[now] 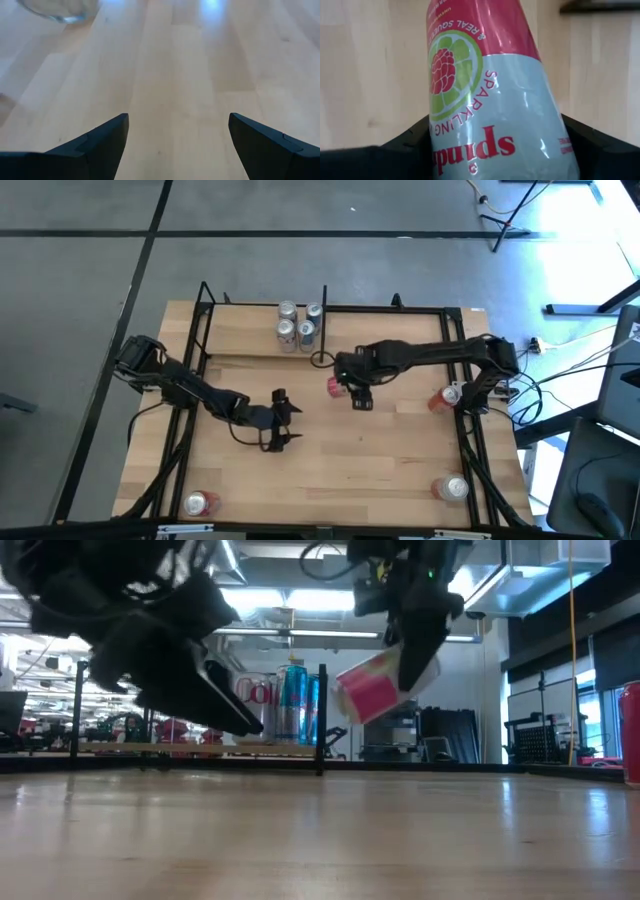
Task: Place canned beverage on shelf
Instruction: Put the top pink soda can on the shelf
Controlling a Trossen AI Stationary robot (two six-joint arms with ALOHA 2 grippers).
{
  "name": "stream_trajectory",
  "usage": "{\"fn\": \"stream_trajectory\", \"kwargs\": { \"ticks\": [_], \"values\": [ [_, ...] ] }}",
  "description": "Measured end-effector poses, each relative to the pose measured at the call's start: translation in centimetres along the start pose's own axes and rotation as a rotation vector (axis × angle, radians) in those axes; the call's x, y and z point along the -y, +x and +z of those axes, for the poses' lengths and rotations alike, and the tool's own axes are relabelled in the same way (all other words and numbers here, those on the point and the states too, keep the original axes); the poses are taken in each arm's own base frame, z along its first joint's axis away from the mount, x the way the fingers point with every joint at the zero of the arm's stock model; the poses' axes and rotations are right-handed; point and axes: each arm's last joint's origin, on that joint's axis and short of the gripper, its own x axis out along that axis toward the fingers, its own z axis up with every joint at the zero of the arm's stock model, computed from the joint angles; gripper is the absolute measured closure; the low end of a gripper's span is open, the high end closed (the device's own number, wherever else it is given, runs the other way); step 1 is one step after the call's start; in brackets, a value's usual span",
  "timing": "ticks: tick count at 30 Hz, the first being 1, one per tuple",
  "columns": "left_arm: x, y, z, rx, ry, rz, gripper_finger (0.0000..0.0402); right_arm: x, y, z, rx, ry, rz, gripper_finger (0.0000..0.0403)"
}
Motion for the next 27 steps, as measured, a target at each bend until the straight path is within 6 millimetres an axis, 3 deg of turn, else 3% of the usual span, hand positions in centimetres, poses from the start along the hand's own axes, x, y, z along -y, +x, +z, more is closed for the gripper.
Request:
{"fn": "stream_trajectory", "kwargs": {
  "ticks": [4, 8, 15, 27],
  "values": [
    [0.0, -0.3, -0.9, 0.018, 0.003, -0.022, 0.0074, 0.2, -1.7, -0.1, -0.122, 0.079, -0.010, 0.0126],
    [0.1, -0.3, -1.1, 0.002, 0.000, -0.057, 0.0074, 0.2, -2.0, -0.8, -0.289, 0.149, -0.014, 0.0126],
    [0.2, -0.4, -1.1, 0.003, -0.005, -0.066, 0.0074, -0.6, 0.6, -2.6, -0.614, 0.249, 0.043, 0.0126],
    [0.3, -0.4, -1.0, 0.013, -0.037, -0.069, 0.0074, -3.5, 4.5, -2.9, -0.770, 0.231, 0.145, 0.0126]
  ]
}}
